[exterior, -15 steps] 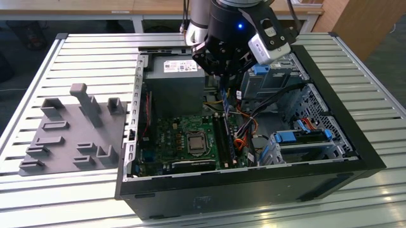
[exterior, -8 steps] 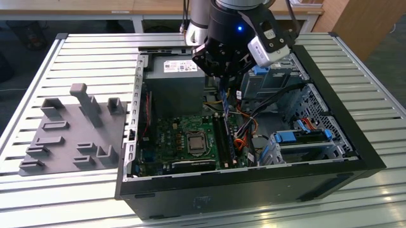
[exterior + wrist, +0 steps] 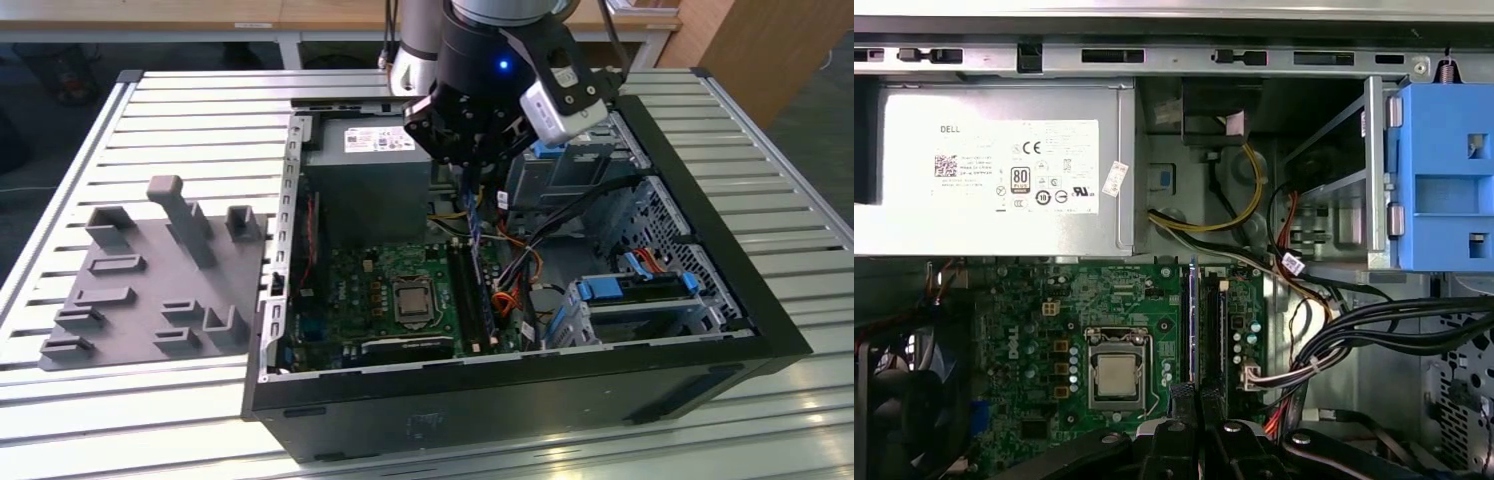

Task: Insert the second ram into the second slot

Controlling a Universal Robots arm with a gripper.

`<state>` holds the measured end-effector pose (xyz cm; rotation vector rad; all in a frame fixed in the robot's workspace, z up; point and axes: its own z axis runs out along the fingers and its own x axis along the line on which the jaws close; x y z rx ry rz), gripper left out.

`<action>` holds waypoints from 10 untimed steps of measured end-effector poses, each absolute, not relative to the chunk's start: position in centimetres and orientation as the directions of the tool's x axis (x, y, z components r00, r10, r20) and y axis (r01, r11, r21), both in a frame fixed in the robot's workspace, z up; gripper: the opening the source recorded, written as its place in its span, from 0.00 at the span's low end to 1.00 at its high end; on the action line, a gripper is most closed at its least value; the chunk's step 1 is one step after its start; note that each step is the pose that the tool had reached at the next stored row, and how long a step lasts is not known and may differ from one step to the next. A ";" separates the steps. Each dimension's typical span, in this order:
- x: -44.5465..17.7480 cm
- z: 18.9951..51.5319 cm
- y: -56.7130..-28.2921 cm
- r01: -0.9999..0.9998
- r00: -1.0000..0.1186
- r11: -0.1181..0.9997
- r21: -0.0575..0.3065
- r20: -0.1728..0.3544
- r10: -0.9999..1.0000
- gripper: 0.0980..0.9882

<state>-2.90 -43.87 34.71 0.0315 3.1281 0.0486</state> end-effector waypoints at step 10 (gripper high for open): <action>-2.9 33.8 -43.9 0.020 -1.000 0.999 0.031 -0.013 0.020 0.04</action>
